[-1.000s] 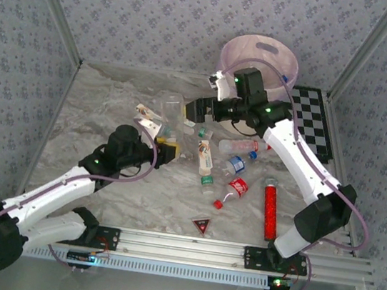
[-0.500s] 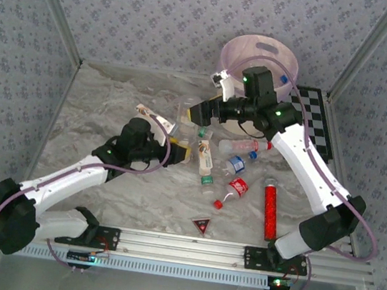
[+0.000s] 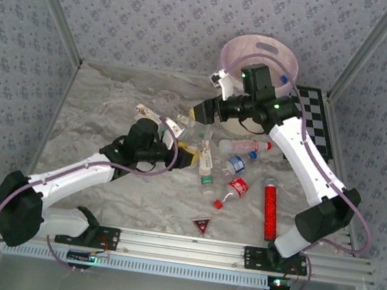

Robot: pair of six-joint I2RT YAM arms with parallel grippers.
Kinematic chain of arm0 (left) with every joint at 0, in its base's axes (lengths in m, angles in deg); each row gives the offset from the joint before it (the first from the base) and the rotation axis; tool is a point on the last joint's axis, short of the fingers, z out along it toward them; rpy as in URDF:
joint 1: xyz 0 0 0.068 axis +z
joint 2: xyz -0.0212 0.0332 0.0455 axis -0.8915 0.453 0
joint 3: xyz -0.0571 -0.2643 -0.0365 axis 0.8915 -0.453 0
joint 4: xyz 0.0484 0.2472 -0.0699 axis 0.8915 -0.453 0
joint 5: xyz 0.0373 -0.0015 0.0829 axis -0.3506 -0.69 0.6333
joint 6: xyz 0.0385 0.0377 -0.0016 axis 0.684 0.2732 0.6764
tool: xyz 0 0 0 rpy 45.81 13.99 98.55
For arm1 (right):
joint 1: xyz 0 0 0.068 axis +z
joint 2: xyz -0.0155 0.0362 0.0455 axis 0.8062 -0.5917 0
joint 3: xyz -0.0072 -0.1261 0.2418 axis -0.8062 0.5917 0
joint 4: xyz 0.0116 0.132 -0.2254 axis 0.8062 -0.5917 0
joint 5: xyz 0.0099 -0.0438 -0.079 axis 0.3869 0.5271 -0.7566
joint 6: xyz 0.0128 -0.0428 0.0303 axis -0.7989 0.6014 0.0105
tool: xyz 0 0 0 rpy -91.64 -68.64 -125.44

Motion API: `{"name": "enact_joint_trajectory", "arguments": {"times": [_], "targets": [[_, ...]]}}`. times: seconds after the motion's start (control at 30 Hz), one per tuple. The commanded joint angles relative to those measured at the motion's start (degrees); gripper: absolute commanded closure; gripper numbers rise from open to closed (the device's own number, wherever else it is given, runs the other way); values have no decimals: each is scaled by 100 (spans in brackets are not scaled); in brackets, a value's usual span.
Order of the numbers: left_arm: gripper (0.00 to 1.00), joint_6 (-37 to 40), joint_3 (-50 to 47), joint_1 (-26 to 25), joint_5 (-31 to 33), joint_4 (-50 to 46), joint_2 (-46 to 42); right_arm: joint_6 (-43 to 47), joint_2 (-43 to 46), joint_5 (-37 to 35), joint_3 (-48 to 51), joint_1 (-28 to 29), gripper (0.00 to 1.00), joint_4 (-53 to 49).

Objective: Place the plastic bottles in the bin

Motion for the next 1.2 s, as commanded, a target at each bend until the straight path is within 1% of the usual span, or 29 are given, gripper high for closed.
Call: {"name": "enact_joint_trajectory", "arguments": {"times": [0.0,0.1,0.13,0.17,0.2,0.27,0.3,0.33,0.4,0.47,0.53,0.63,0.7,0.8,0.9,1.07,1.17], "targets": [[100,133,364,-14,-65,49,62,63,80,138,-153,-79,36,-207],[100,133,446,-8,110,-9,60,25,117,85,-242,-172,42,-243],[97,117,446,-12,185,-12,50,6,133,83,-251,-203,43,-222],[82,95,430,-13,280,-25,27,-27,162,62,-272,-222,43,-177],[60,47,426,-14,391,-62,11,-64,177,40,-326,-246,44,-139],[24,36,428,-13,534,-213,-68,-56,172,-38,-562,-298,47,-137],[12,45,416,-14,643,-296,-120,-48,168,-110,-712,-328,47,-133],[8,51,399,-12,770,-364,-179,-47,167,-176,-834,-373,47,-121],[2,45,344,-4,1089,-468,-299,-46,172,-344,-1116,-448,48,-115],[1,9,268,11,1361,-504,-371,37,216,-595,-1304,-514,51,-60],[1,-106,218,47,1586,-572,-401,-15,289,-1012,-1477,-607,54,106],[1,-330,229,144,1885,-852,-396,-70,335,-1453,-1890,-846,59,220],[4,-506,400,220,2182,-1392,-311,-31,305,-1832,-2221,-1022,63,204],[5,-718,648,265,2747,-2114,-127,-49,302,-2561,-2409,-1273,69,412],[5,-1012,611,323,3131,-2393,-57,-139,247,-3253,-2419,-1548,73,819],[5,-1381,314,466,3201,-2451,-246,74,-206,-4048,-2743,-1744,77,826],[5,-1481,130,556,3211,-2409,-369,240,-582,-4237,-2840,-1804,78,828]]}}
